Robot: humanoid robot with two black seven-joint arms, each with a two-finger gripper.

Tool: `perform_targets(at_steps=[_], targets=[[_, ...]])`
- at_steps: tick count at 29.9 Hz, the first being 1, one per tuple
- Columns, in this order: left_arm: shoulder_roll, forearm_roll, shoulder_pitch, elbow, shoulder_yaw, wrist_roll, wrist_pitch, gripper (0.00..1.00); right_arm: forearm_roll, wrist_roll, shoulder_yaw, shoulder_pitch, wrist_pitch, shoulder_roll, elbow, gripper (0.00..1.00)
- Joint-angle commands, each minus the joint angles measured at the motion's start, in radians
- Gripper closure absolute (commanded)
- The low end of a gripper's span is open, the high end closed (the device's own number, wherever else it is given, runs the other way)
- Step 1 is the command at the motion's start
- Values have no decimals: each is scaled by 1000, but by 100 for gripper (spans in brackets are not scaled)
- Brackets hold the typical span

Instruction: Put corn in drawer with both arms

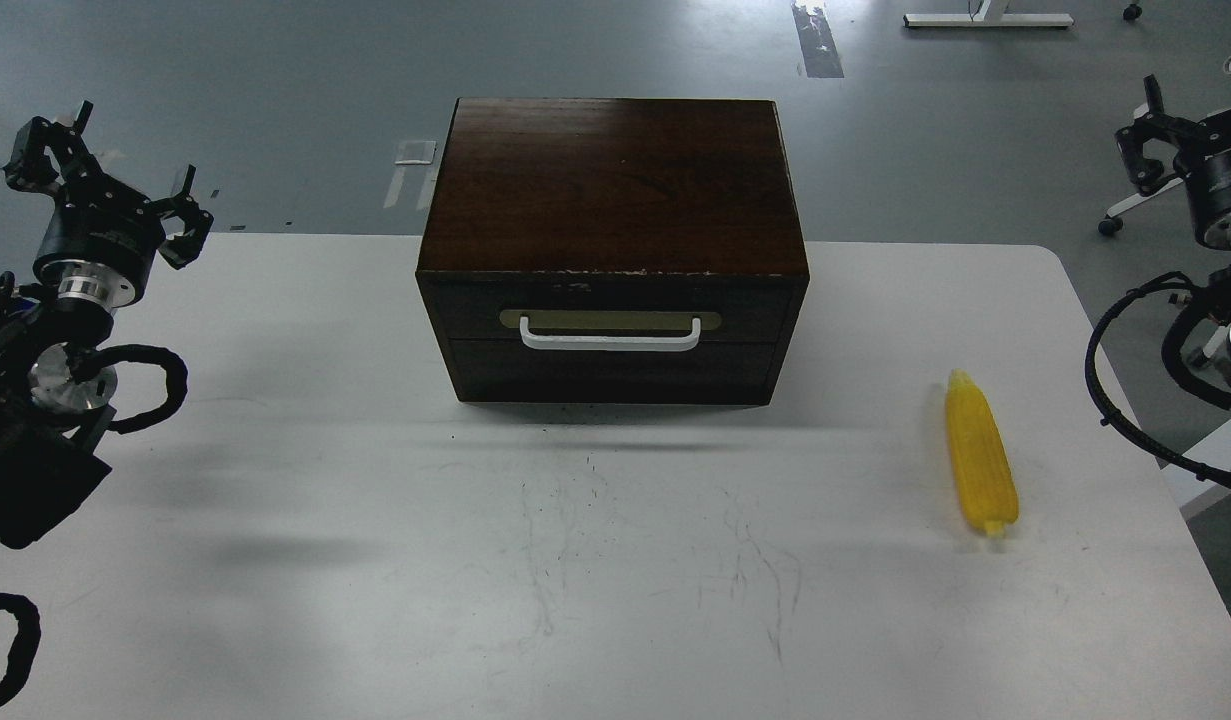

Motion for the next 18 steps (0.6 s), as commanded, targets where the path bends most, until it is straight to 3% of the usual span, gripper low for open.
perform_targets(at_steps=[1,14,18], targets=[[1,-5,-1,-5,-6,-9,0,2,0,0,-1,0,0,1,1,0],[42,10,-5,-8,10,-2,0,2,-3,0,-1,1,0,-11,-1,0],[93,38,-38,-8,21,46,0,2,-5,0,-1,0,0,-13,-1,0]])
